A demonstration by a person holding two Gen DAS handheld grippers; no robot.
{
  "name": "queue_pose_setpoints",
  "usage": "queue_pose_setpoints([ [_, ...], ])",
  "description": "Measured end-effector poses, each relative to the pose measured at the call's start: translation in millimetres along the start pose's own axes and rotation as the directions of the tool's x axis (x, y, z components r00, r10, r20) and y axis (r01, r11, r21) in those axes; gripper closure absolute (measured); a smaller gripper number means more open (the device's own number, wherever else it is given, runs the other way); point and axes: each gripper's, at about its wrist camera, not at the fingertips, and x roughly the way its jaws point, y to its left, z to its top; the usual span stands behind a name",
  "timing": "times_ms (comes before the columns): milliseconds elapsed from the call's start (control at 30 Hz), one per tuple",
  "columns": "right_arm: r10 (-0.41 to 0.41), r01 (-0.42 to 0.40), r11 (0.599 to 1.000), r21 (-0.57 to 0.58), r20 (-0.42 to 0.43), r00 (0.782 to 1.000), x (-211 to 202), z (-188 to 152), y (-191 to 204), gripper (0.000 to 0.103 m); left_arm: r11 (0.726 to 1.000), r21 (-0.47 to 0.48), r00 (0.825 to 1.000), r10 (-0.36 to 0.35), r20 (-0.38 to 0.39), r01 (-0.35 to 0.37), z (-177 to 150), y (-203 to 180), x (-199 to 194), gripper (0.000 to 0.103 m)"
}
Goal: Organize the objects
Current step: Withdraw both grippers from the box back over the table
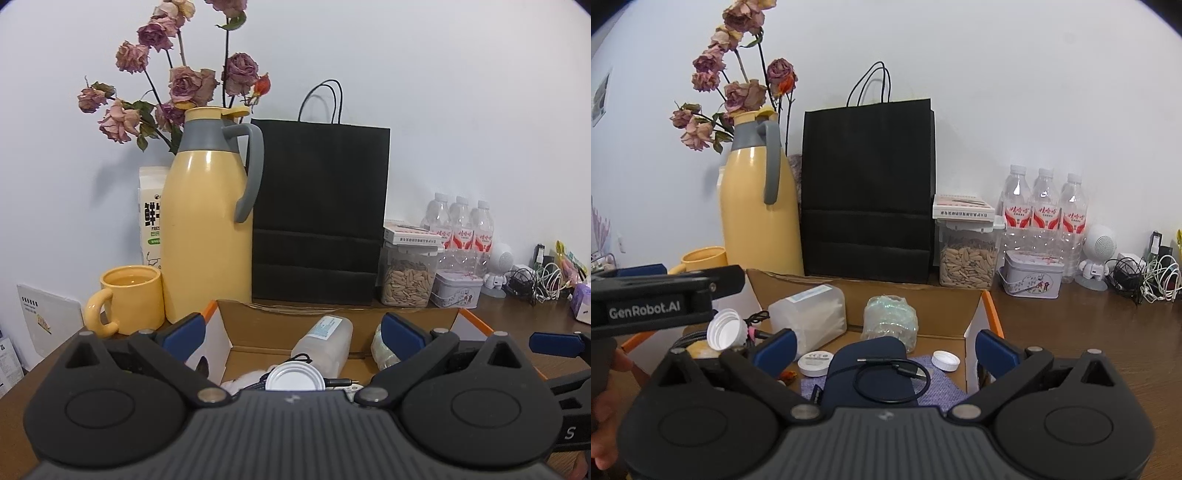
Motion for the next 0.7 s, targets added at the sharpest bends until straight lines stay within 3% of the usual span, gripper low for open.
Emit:
queue_pose_setpoints([
  [400, 0.006, -0.005, 0.999, -0.047, 0.033, 0.999, -32.9, -8.4, 8.7, 0.000, 0.999, -0.007, 0.999, -0.045, 0.027, 0.045, -2.3, 7.4, -37.8, 0.000],
  [700, 0.047, -0.046, 0.994, -0.097, 0.013, 0.999, -60.0, -30.4, 19.7, 0.000, 0.998, 0.027, 0.998, -0.050, -0.043, 0.051, -23.9, 20.3, -65.5, 0.000],
])
